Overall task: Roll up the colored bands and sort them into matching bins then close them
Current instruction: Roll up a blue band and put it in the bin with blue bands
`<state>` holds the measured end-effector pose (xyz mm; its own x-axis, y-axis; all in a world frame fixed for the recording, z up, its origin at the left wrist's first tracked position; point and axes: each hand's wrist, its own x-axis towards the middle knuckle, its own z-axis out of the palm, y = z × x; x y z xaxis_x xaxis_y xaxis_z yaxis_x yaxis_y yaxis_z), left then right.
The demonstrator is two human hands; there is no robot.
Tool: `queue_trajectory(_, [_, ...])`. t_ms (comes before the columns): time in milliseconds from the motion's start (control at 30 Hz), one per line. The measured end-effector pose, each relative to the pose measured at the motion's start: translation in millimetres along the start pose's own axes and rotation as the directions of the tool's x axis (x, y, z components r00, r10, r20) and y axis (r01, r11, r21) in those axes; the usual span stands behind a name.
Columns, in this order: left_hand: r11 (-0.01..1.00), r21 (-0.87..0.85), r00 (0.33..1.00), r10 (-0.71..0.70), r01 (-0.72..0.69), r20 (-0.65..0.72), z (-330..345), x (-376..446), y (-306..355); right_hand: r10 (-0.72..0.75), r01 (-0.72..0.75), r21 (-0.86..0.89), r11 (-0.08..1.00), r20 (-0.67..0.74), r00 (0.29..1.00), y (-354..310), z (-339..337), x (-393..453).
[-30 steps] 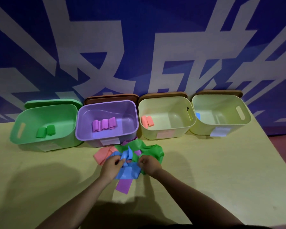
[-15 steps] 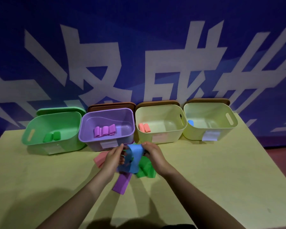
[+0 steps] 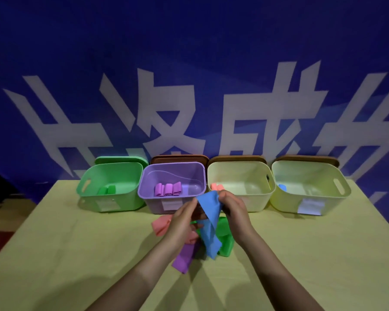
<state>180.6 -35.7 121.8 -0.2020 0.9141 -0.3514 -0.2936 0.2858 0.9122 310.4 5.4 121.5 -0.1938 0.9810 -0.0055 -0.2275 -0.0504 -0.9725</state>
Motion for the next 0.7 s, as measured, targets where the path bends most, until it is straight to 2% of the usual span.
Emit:
queue_trajectory(167, [0.997, -0.081, 0.998, -0.012, 0.018, 0.066, 16.3, -7.1, 12.9, -0.119, 0.120, -0.014, 0.993, 0.052, 0.992, -14.1, -10.4, -4.0])
queue_trajectory(267, [0.987, -0.110, 0.992, 0.122, -0.117, 0.041, 25.2, -10.5, 24.3, -0.179, 0.183, -0.085, 0.979, 0.063, 0.982, -22.0, -17.0, -9.1])
queue_trajectory(367, [0.956, -0.061, 0.957, 0.288, -0.286, 0.025, 30.9, -16.8, 32.3, -0.239, 0.249, -0.151, 0.957, 0.082, 0.968, -29.0, -18.9, -18.6])
queue_trajectory(500, [0.929, -0.075, 0.928, 0.367, -0.362, 0.070, 34.9, -25.2, 33.3, -0.142, 0.147, -0.185, 0.972, 0.041, 0.989, -29.9, -19.0, -33.4])
queue_trajectory(600, [0.907, -0.079, 0.909, 0.417, -0.415, 0.018, 35.5, -29.8, 33.5, -0.115, 0.116, -0.215, 0.970, 0.016, 0.993, -26.9, -18.6, -42.7])
queue_trajectory(700, [0.887, -0.140, 0.898, 0.430, -0.439, -0.093, 29.5, -25.1, 40.5, 0.008, 0.021, -0.222, 0.975, 0.132, 0.991, -25.0, -22.7, -51.7])
